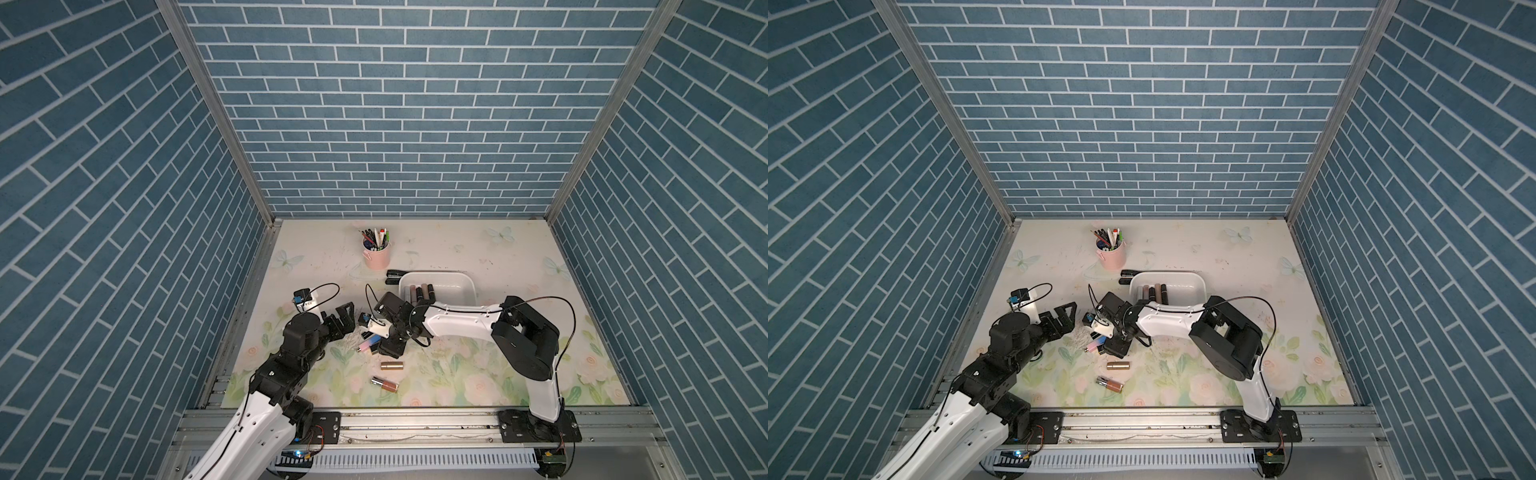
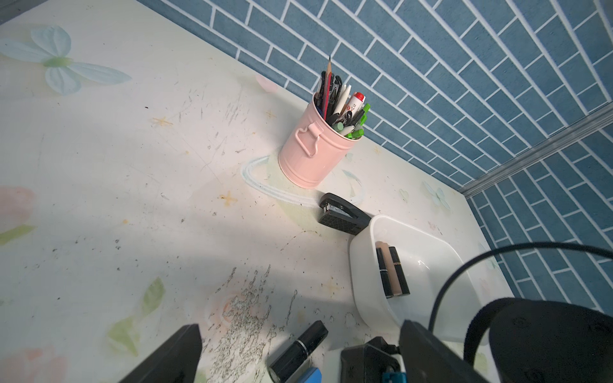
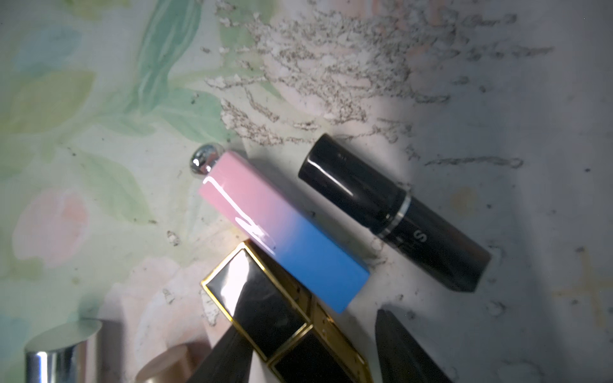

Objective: Put the lipstick into the storage box
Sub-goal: Pick up the lipstick at the center of the board, then place the lipstick in the storage box.

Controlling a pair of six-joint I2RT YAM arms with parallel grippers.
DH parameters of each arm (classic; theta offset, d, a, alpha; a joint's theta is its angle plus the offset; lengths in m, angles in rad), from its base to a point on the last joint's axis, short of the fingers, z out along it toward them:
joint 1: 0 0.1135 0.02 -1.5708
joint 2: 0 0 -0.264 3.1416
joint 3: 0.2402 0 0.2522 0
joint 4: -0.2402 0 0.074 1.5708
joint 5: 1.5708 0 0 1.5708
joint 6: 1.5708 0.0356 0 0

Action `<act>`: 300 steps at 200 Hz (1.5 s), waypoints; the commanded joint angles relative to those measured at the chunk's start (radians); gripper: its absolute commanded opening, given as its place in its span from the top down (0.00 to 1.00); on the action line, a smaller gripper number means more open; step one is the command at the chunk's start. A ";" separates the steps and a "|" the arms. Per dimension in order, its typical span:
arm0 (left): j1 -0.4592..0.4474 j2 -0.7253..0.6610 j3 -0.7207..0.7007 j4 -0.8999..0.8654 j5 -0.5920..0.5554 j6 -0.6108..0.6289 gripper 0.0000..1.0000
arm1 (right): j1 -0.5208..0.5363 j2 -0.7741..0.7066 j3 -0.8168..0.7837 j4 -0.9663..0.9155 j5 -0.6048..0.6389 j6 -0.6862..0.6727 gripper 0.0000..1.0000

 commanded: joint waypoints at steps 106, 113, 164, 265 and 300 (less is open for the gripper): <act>0.005 -0.020 0.009 -0.022 -0.035 -0.001 0.00 | -0.002 0.006 -0.033 -0.013 0.045 -0.017 0.70; 0.006 -0.021 0.010 -0.021 -0.036 -0.001 0.00 | -0.002 0.000 -0.042 -0.008 0.046 -0.015 0.71; 0.006 -0.019 0.010 -0.022 -0.039 -0.003 0.00 | -0.015 -0.054 -0.100 0.028 0.035 0.010 0.73; 0.005 -0.016 0.005 0.002 -0.047 -0.007 0.00 | -0.129 -0.399 -0.256 0.189 0.003 0.170 0.76; 0.006 0.047 0.012 0.053 -0.021 0.000 0.00 | -0.293 -0.522 -0.349 0.234 0.068 0.336 0.76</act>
